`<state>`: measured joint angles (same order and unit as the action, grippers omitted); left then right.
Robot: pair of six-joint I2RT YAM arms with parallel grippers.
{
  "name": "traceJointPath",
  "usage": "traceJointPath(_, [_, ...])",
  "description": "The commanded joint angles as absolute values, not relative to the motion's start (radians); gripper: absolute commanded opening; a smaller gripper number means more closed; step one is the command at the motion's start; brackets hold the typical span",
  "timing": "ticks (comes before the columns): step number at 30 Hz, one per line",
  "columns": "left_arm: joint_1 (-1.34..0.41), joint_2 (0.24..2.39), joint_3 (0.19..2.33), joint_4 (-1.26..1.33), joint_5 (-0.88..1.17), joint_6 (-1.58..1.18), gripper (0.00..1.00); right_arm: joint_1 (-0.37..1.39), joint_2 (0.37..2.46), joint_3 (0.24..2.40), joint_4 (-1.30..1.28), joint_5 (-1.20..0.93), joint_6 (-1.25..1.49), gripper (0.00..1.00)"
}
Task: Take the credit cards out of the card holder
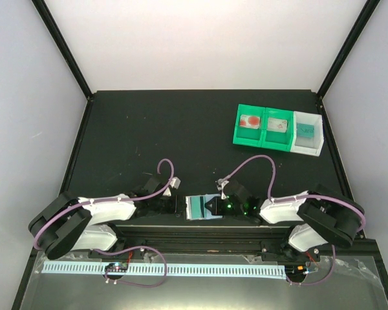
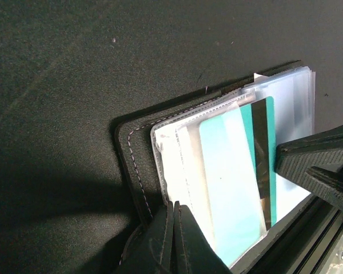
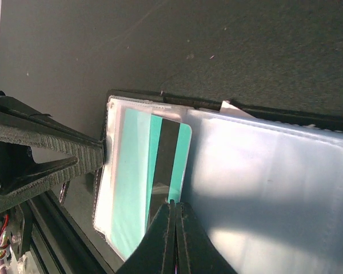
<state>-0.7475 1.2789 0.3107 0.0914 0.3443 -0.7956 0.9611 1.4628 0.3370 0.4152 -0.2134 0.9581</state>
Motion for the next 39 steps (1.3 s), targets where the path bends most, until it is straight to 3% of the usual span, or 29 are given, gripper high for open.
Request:
traceJointPath(1, [-0.752,1.318,0.307,0.037,0.291,-0.779,0.02,0.957,1.401,0.315,0.37,-0.136,0.953,0.01])
traceJointPath(11, [-0.753,1.287,0.344,-0.022,0.285,-0.777,0.02,0.957,1.354,0.312,0.326,-0.108,0.94,0.01])
traceJointPath(15, [-0.753,1.241,0.38,-0.07,0.278,-0.769,0.11,0.956,1.375,0.313,0.336,-0.13,0.945,0.01])
traceJointPath(19, [-0.765,1.207,0.405,-0.083,0.288,-0.78,0.19,0.955,1.405,0.332,0.372,-0.186,0.938,0.1])
traceJointPath(25, [-0.799,1.246,0.427,-0.038,0.309,-0.814,0.21,0.956,1.428,0.334,0.407,-0.214,0.942,0.17])
traceJointPath(33, [-0.815,1.407,0.423,0.036,0.315,-0.808,0.05,0.956,1.479,0.345,0.406,-0.198,0.951,0.2])
traceJointPath(39, [-0.82,1.422,0.398,0.065,0.299,-0.813,0.02,0.955,1.498,0.335,0.445,-0.213,0.963,0.2])
